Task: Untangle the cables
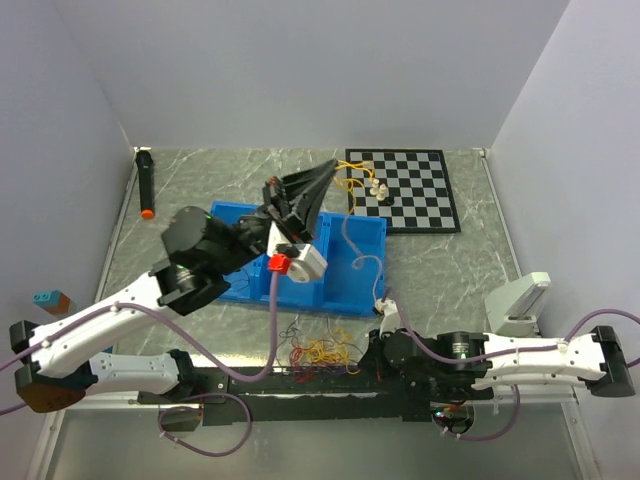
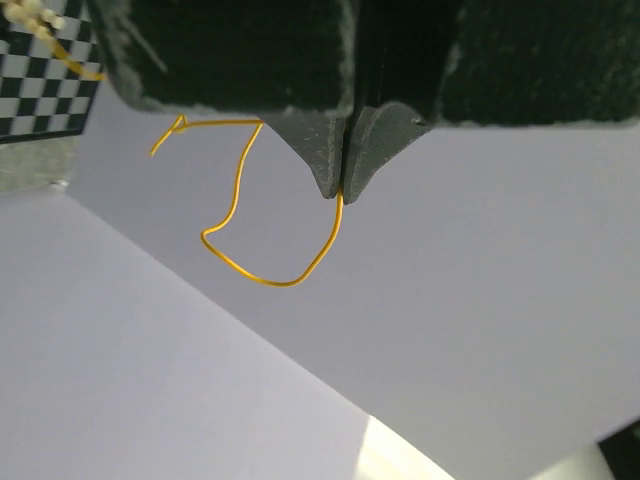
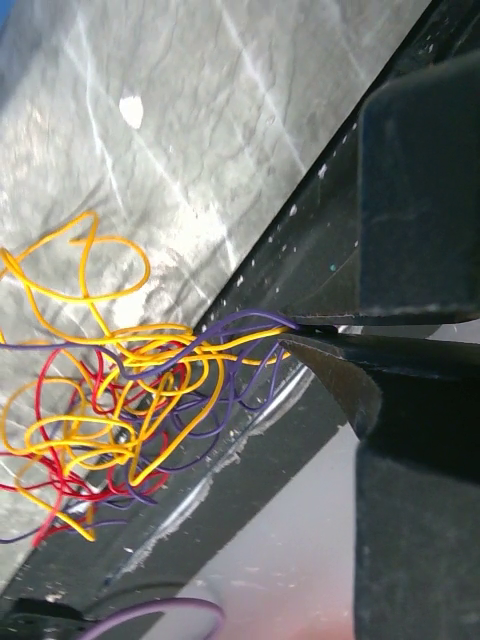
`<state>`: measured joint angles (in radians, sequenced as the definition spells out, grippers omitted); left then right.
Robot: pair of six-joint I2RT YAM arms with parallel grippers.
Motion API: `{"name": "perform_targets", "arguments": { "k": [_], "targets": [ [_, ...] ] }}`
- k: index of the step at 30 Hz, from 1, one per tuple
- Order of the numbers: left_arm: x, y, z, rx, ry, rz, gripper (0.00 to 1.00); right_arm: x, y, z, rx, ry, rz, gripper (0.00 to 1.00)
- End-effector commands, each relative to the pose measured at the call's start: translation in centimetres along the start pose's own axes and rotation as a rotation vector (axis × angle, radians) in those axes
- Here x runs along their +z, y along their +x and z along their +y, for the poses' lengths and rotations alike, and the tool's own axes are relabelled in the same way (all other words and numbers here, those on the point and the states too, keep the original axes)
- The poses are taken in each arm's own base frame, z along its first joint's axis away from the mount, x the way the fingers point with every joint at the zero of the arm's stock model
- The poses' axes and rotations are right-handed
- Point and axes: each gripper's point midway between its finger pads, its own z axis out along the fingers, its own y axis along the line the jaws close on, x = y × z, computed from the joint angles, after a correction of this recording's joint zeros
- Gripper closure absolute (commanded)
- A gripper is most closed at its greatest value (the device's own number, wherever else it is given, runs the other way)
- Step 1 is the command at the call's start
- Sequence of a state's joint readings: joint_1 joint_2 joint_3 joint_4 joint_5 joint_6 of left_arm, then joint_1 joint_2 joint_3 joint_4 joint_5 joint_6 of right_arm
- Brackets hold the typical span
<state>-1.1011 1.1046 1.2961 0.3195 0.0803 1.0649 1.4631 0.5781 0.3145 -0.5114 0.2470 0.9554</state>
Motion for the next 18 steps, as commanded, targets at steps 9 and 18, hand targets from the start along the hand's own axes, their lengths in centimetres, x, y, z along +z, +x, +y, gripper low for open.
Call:
{"name": "perform_targets", "arguments": {
  "k": [9, 18],
  "targets": [
    [3.1, 4.2, -4.5, -0.147, -0.047, 0.02, 0.99, -1.0, -1.1, -1.8, 0.091, 0.017, -0.135, 1.0],
    [4.8, 7.2, -4.2, -0.142, -0.108, 0.052, 0.99, -0.8, -1.1, -1.1, 0.049, 0.005, -0.121, 1.0]
  ]
}}
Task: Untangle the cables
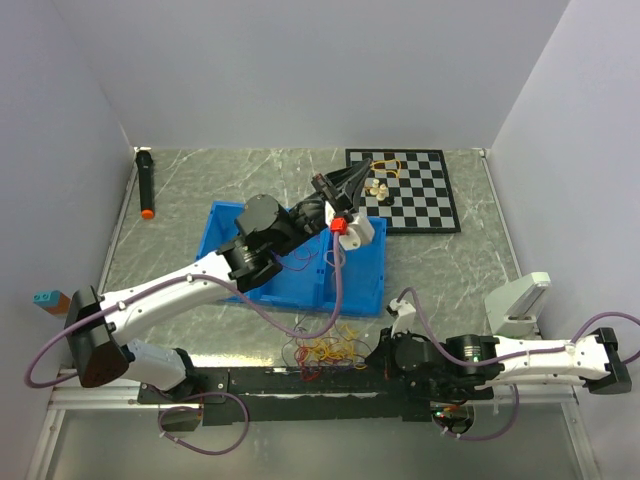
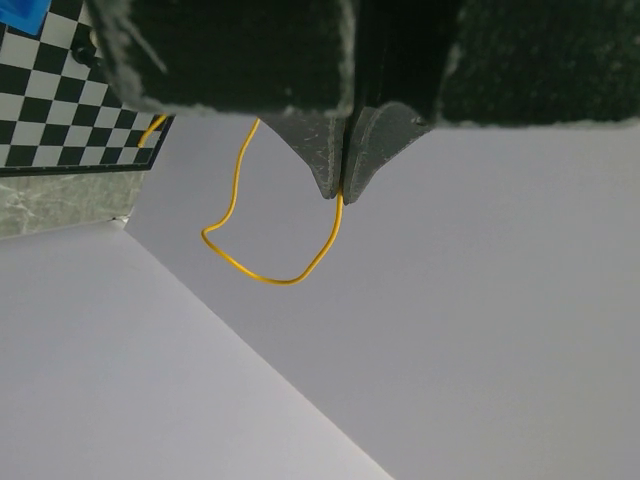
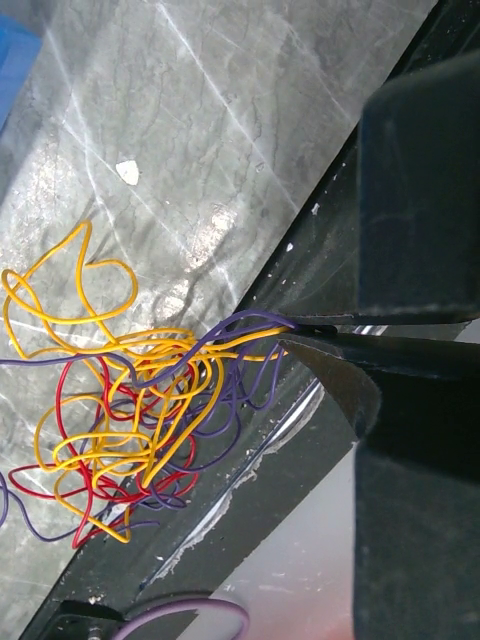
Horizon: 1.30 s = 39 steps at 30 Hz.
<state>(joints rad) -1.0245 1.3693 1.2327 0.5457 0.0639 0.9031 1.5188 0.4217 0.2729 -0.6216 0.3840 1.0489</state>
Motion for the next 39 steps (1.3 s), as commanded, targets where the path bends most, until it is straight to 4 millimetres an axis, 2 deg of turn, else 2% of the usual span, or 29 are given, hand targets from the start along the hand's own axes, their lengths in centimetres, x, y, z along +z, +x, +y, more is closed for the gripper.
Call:
{"name": "perform_targets", "arguments": {
  "k": [1, 8, 11, 13, 18, 22, 26, 29, 32, 34, 37, 39],
  "targets": [
    [0.5, -2.5, 4.6, -0.019, -0.148, -0.087, 0.99, -0.1, -0.6, 0.8, -0.01, -0.029, -0.025, 1.0],
    [0.9, -0.7, 4.2, -0.023, -0.14, -0.051, 0.99, 0.0, -0.6, 0.9, -0.02, -0.033, -0.022, 1.0],
    [0.8, 1.0, 2.9, -0.056, -0.122, -0.017, 0.99, 0.0, -0.6, 1.0, -0.019, -0.035, -0.022, 1.0],
    [0.4, 2.9, 1.5, -0.091, -0.106, 0.028, 0.99, 0.0, -0.6, 1.0, -0.016, -0.036, -0.024, 1.0],
    [-1.1, 7.1, -4.1, -0.202, -0.014, 0.147, 0.99, 0.0, -0.6, 0.9, -0.016, -0.038, -0.025, 1.0],
    [-1.7, 9.3, -7.2, -0.249, 0.045, 0.209, 0.99, 0.0, -0.6, 0.9, -0.016, -0.034, -0.023, 1.0],
    [-2.2, 12.6, -9.8, -0.317, 0.071, 0.35, 0.99, -0.1, -0.7, 0.8, -0.004, -0.033, -0.031, 1.0],
    [-2.6, 14.3, -12.1, -0.399, 0.133, 0.455, 0.99, -0.1, -0.7, 0.8, -0.002, -0.037, -0.033, 1.0],
    [-3.4, 15.1, -14.1, -0.456, 0.195, 0.521, 0.99, -0.1, -0.7, 0.8, -0.008, -0.038, -0.032, 1.0],
    [-4.2, 15.2, -15.1, -0.467, 0.239, 0.538, 0.89, -0.1, -0.7, 0.8, -0.01, -0.04, -0.033, 1.0],
    [-5.5, 14.8, -16.6, -0.461, 0.325, 0.543, 0.54, -0.1, -0.7, 0.9, -0.011, -0.042, -0.031, 1.0],
    [-6.0, 14.3, -17.0, -0.453, 0.366, 0.543, 0.44, -0.1, -0.6, 0.9, -0.013, -0.043, -0.03, 1.0]
  ]
}}
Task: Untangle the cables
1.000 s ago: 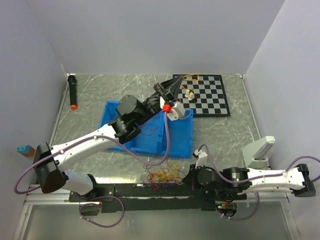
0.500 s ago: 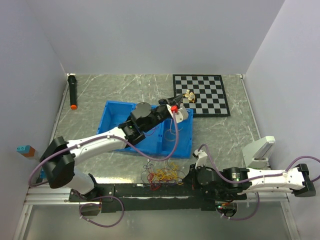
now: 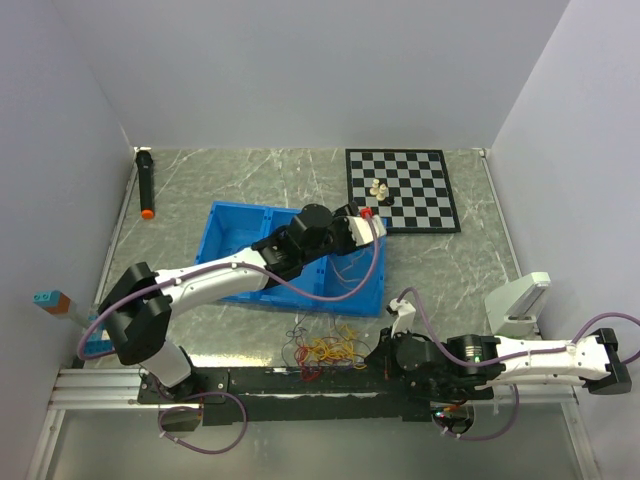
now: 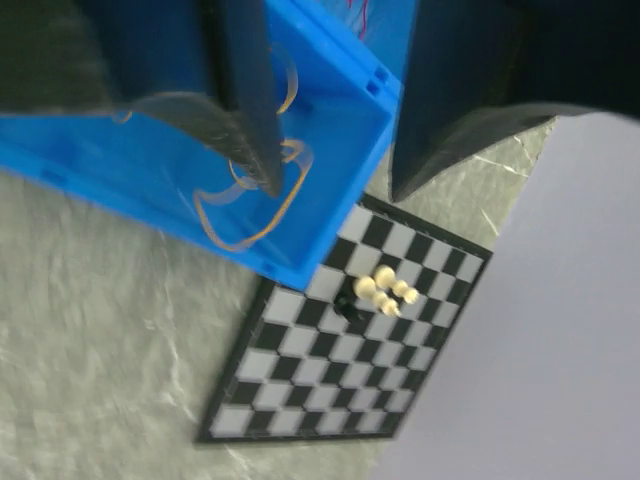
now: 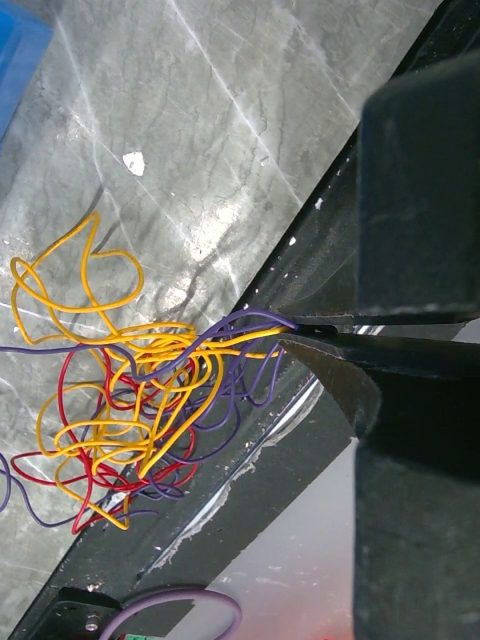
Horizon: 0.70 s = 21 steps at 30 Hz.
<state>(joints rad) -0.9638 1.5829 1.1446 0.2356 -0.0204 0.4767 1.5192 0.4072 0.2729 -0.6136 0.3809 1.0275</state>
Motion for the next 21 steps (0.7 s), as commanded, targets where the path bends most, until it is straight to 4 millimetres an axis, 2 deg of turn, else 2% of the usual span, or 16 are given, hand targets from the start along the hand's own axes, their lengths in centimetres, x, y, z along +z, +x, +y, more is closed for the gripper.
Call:
{"name": "perform_targets", "arguments": {
  "k": [1, 6, 7, 9, 11, 15, 18, 21],
  "targets": [
    [-1.7, -1.2, -1.2, 0.004, 0.085, -0.007, 0.39, 0.0, -0.5, 0.7, -0.002, -0.025, -0.024, 1.0],
    [-3.6, -2.4, -0.6, 0.066, 0.107, -0.001, 0.18, 0.1, -0.4, 0.7, -0.012, -0.019, -0.015, 1.0],
    [-4.2, -2.7, -0.6, 0.069, 0.118, -0.002, 0.17, 0.1, -0.4, 0.7, -0.013, -0.019, -0.013, 1.0],
    [-5.8, -2.6, -1.9, 0.076, 0.202, 0.005, 0.16, 0.1, -0.4, 0.8, -0.017, -0.015, -0.011, 1.0],
    [-7.9, -2.2, -4.7, 0.069, 0.355, 0.004, 0.15, 0.1, -0.5, 0.9, -0.017, -0.016, -0.012, 1.0],
    [-12.8, 1.6, -11.8, 0.076, 0.734, 0.086, 0.21, -0.2, -1.4, 1.5, -0.042, -0.022, -0.039, 1.0],
    [-14.5, 2.7, -14.1, 0.04, 0.832, 0.112, 0.31, -0.3, -2.4, 2.3, -0.071, -0.032, -0.063, 1.0],
    [-15.9, 3.4, -16.1, 0.01, 0.922, 0.123, 0.41, -0.1, -2.2, 2.5, -0.09, -0.016, -0.046, 1.0]
  ]
}}
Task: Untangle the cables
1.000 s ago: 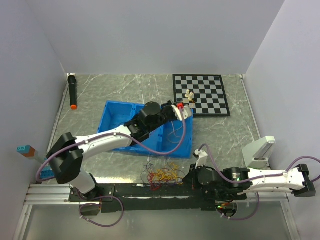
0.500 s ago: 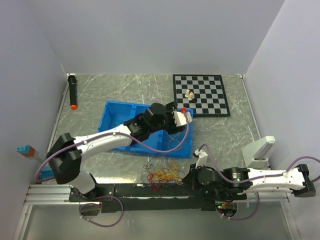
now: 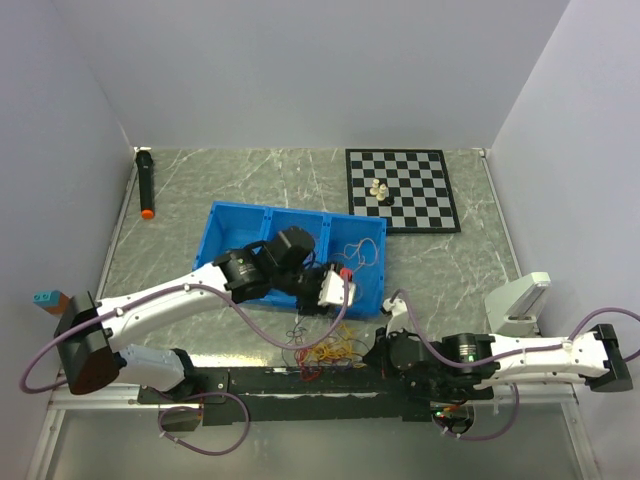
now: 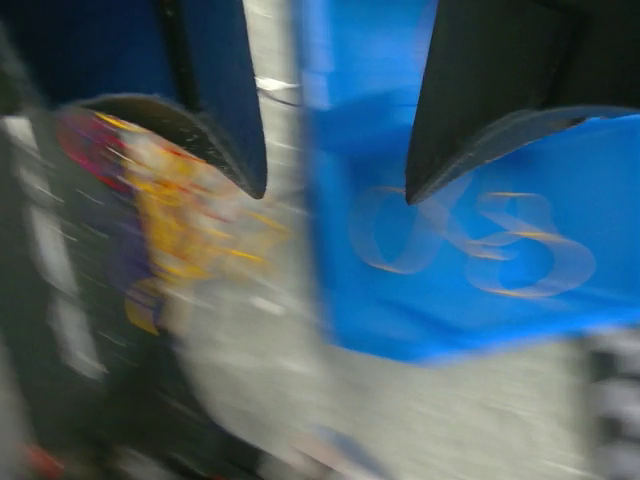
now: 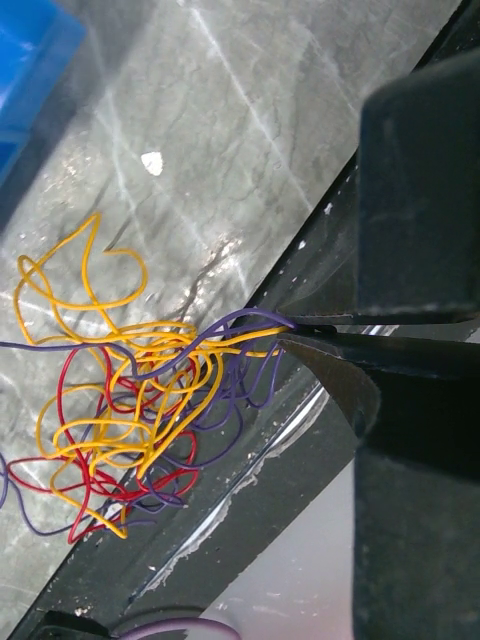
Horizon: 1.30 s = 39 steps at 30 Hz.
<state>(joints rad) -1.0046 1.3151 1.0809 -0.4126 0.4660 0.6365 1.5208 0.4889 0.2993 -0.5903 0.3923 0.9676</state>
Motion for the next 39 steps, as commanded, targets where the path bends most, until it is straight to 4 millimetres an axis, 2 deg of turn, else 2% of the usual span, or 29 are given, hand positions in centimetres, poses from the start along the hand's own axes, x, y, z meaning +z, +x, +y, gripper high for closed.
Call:
{"name": "perform_targets", "arguments": {
  "k": [1, 6, 7, 10, 12, 15, 20, 22, 24, 26, 29, 30, 32, 34, 35, 39],
  "targets": [
    [0.2, 1.8, -6.9, -0.06, 0.278, 0.01, 0.43, -0.4, -2.1, 2.3, -0.018, -0.039, -0.048, 1.0],
    [1.1, 1.8, -10.8, -0.107, 0.385, 0.003, 0.47, -0.3, -2.0, 2.3, -0.017, -0.046, -0.052, 1.0],
    [1.4, 1.9, -11.4, -0.119, 0.401, 0.002, 0.5, -0.3, -2.0, 2.3, -0.016, -0.044, -0.053, 1.0],
    [2.2, 1.9, -11.6, -0.18, 0.385, -0.011, 0.71, -0.3, -2.1, 2.2, -0.012, -0.038, -0.055, 1.0],
    [2.7, 2.2, -11.9, -0.195, 0.385, -0.013, 0.72, -0.3, -2.3, 2.4, -0.023, -0.043, -0.061, 1.0],
    [3.6, 3.2, -11.9, -0.2, 0.357, 0.004, 0.69, -0.3, -2.6, 2.6, -0.033, -0.048, -0.07, 1.0],
    [5.3, 4.9, -10.7, -0.195, 0.246, 0.027, 0.44, -0.5, -2.7, 2.6, -0.032, -0.062, -0.078, 1.0],
    [5.9, 5.0, -10.0, -0.184, 0.21, 0.027, 0.41, -0.5, -2.7, 2.6, -0.031, -0.068, -0.081, 1.0],
    [6.3, 5.1, -9.8, -0.177, 0.199, 0.032, 0.42, -0.5, -2.6, 2.6, -0.035, -0.069, -0.079, 1.0],
    [6.7, 5.3, -9.6, -0.163, 0.181, 0.04, 0.47, -0.5, -2.7, 2.7, -0.041, -0.074, -0.082, 1.0],
    [6.9, 5.8, -9.7, -0.152, 0.179, 0.05, 0.6, -0.5, -2.6, 2.6, -0.051, -0.073, -0.08, 1.0],
    [6.8, 5.9, -9.9, -0.149, 0.19, 0.054, 0.65, -0.5, -2.6, 2.6, -0.052, -0.074, -0.079, 1.0],
    [6.6, 6.3, -10.6, -0.138, 0.222, 0.07, 0.84, -0.5, -2.5, 2.5, -0.051, -0.074, -0.081, 1.0],
    [6.1, 6.2, -11.1, -0.115, 0.261, 0.08, 0.96, -0.5, -2.5, 2.4, -0.052, -0.072, -0.083, 1.0],
    [5.7, 6.4, -11.4, -0.105, 0.28, 0.097, 0.99, -0.5, -2.5, 2.3, -0.052, -0.069, -0.082, 1.0],
    [4.4, 6.5, -11.4, -0.027, 0.304, 0.132, 0.99, -0.5, -2.4, 2.0, -0.049, -0.062, -0.081, 1.0]
  ]
}}
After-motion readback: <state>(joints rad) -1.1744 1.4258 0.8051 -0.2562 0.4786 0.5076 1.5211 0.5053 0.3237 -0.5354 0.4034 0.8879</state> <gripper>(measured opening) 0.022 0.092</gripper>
